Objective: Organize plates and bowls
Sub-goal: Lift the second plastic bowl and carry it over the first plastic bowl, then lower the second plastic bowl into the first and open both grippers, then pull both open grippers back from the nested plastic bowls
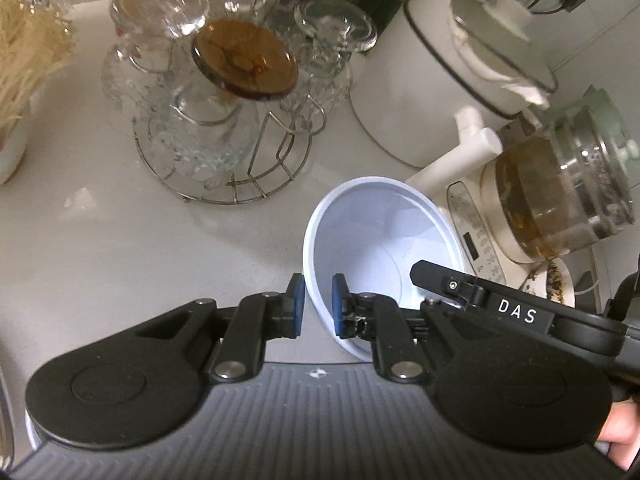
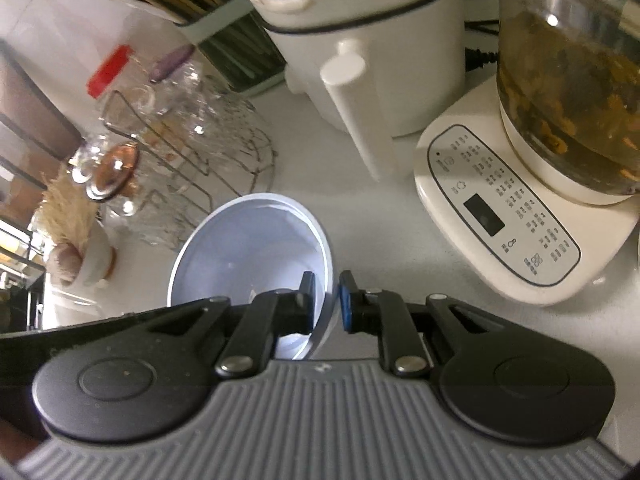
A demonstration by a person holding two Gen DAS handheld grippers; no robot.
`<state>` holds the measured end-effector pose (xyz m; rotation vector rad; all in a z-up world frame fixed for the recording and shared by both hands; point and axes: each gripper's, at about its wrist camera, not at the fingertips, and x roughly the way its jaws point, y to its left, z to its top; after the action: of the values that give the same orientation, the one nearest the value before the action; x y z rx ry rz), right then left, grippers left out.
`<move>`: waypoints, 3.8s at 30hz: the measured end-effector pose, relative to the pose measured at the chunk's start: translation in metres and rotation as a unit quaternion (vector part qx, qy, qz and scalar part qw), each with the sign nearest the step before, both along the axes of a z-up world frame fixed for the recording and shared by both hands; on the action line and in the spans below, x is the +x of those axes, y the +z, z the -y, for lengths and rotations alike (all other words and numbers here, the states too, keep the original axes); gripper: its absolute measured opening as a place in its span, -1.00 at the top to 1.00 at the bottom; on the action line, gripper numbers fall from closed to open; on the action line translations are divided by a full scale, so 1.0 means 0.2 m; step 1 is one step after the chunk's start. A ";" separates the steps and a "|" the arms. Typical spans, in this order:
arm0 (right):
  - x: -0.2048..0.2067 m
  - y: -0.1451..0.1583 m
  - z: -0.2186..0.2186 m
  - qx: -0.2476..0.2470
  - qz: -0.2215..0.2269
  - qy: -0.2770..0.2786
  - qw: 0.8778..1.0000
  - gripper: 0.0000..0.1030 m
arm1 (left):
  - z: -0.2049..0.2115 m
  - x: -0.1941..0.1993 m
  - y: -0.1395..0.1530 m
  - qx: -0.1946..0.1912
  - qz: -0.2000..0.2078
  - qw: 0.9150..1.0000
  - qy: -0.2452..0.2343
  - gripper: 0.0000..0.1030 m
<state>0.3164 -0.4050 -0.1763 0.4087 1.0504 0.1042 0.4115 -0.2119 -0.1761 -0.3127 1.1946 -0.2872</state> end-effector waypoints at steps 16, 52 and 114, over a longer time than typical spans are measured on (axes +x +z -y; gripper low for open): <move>-0.19 0.26 -0.13 0.002 0.058 -0.016 0.998 0.69 | -0.18 -0.17 0.25 -0.026 0.028 0.999 -0.009 0.67; -0.44 0.26 -0.77 0.004 0.038 0.098 0.994 0.66 | -0.87 -0.71 0.23 -0.040 0.016 0.992 0.119 0.67; -0.65 0.55 -0.74 -0.030 0.178 0.017 0.983 -0.03 | -0.83 -0.75 0.62 0.001 0.137 0.990 0.028 0.28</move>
<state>0.1872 -0.2573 -0.0667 0.3029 0.7063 0.1694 0.2614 -0.0461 -0.0512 -0.2945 0.9131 -0.2711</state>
